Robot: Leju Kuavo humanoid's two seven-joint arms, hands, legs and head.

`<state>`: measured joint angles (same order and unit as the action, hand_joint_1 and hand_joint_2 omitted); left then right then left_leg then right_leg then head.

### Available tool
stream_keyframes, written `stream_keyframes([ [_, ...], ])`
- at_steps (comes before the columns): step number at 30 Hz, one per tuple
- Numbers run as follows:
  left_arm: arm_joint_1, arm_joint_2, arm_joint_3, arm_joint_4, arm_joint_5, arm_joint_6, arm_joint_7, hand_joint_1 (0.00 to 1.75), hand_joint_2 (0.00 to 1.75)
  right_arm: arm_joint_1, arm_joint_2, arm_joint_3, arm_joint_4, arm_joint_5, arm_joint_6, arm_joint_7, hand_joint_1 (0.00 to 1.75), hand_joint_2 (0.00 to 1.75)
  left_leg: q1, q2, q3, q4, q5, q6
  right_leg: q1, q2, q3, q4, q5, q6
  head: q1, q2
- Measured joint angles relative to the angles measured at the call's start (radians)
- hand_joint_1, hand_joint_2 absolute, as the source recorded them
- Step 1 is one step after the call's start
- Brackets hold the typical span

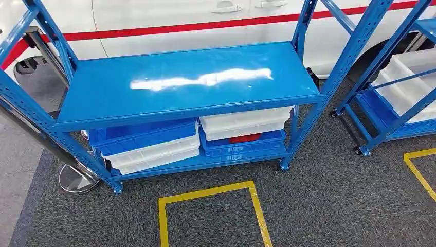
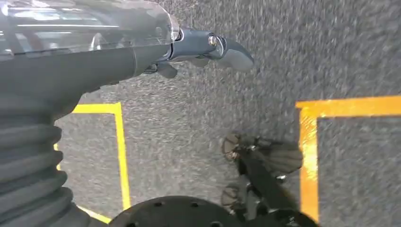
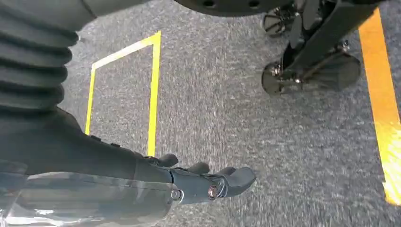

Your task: Take the parts from the cabinet and place them on the table.

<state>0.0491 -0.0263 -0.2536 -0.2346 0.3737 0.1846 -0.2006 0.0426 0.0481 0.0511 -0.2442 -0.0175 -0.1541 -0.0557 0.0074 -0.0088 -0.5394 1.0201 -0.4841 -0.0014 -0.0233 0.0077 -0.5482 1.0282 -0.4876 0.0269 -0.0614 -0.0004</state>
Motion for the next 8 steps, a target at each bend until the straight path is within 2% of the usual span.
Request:
stream_keyframes([
  [2, 0.011, 0.002, 0.029, -0.016, -0.048, -0.024, 0.026, 0.00, 0.00, 0.012, -0.004, -0.008, -0.015, 0.000, 0.020, 0.006, 0.00, 1.75, 0.000, 0.000, 0.000, 0.000, 0.000, 0.000, 0.000, 0.000, 0.000, 0.000, 0.000, 0.000, 0.000, 0.000],
  [3, 0.018, 0.003, 0.043, -0.024, -0.072, -0.035, 0.039, 0.00, 0.00, 0.018, -0.007, -0.011, -0.024, 0.001, 0.030, 0.010, 0.00, 0.00, 0.000, 0.000, 0.000, 0.000, 0.000, 0.000, 0.000, 0.000, 0.000, 0.000, 0.000, 0.000, 0.000, 0.000],
  [8, 0.049, 0.009, 0.121, -0.065, -0.197, -0.095, 0.104, 0.00, 0.00, 0.048, -0.018, -0.021, -0.064, 0.007, 0.082, 0.027, 0.00, 0.00, 0.000, 0.000, 0.000, 0.000, 0.000, 0.000, 0.000, 0.000, 0.000, 0.000, -0.001, -0.001, 0.000, 0.000],
])
